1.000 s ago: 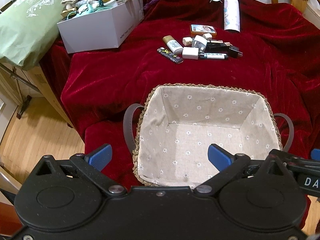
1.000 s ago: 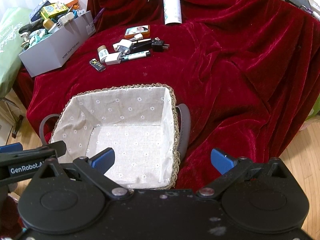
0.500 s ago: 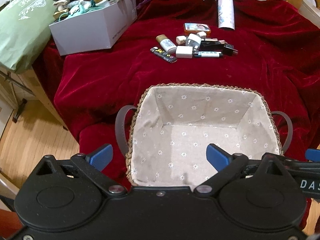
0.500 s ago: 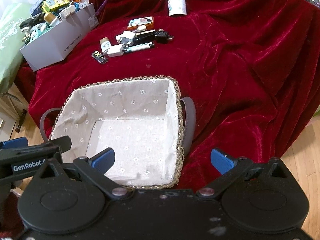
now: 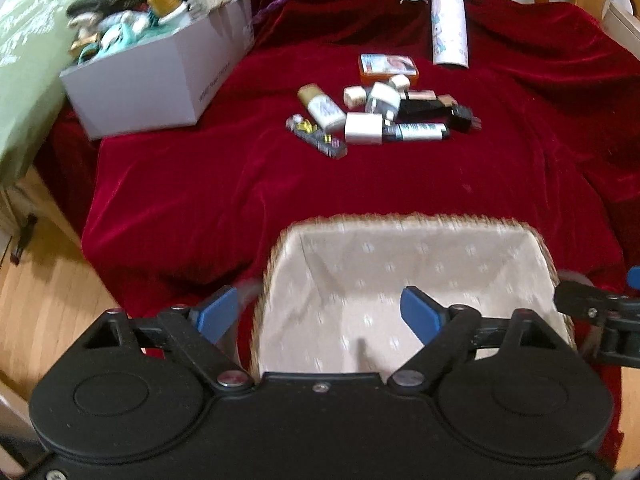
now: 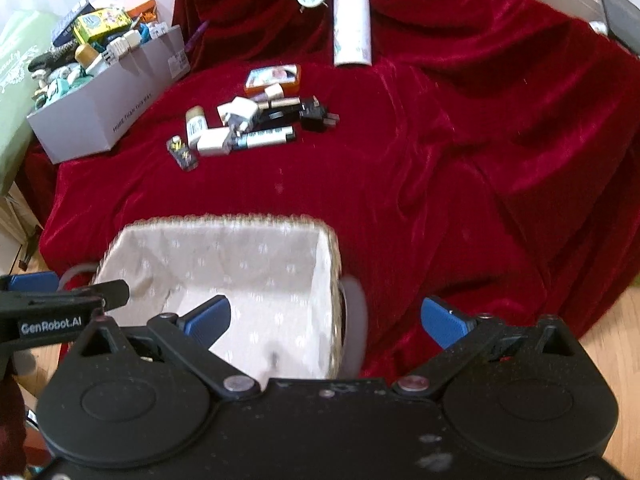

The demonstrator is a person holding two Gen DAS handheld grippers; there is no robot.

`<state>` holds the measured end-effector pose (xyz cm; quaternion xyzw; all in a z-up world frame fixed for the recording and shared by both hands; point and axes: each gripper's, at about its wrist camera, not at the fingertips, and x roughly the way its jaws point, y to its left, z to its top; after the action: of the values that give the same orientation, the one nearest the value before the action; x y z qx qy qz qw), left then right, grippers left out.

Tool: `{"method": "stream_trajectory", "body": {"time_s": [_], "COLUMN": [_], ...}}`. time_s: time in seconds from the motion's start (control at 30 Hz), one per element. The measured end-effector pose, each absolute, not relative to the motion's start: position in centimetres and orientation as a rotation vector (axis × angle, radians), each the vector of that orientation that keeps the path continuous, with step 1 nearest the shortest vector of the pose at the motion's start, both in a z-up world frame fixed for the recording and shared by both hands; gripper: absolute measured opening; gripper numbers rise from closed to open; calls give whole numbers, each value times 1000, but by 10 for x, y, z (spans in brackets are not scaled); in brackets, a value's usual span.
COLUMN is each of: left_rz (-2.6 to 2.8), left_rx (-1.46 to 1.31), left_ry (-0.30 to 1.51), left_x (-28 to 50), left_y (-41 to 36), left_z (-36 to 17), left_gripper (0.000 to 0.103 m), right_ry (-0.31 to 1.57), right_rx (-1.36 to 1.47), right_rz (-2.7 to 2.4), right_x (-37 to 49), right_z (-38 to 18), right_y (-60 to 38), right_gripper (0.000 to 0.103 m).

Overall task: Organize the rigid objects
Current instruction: 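Reach the left tool to the black lighter and close on it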

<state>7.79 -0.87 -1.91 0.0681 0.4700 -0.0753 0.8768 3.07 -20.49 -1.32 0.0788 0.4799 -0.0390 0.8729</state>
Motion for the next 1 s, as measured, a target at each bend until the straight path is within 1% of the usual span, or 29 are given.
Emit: {"method": "stream_trajectory", "body": {"time_s": [0.1,0.13,0.4,0.77,0.83,1.0], "left_rz": [-169,-175,-210,-420,-492,-584], "left_rx": [183,197,216,452,492,519], "left_ry": [954,951,976,871,868,876], "left_x": [97,105,161,219,228,247], "left_y": [-11,-12,-16,-27,-29,-26], "left_z": [-20,-21,-40,-48,-54,-65], "left_gripper": [84,84,85,85,88,88], "right_ry": [982,973,967,996,1002,1014], "right_rx": [163,161,204,235,241,246], "right_rz": [-67,-58,-70,-124,-123,-122], "right_x": [45,52,108,180,187,203], "right_z": [-12,-13,-22,-43,-46,-51], "right_y": [-203,-203,-205,-211,-211,-211], "right_gripper": [102,100,99,99,99,100]}}
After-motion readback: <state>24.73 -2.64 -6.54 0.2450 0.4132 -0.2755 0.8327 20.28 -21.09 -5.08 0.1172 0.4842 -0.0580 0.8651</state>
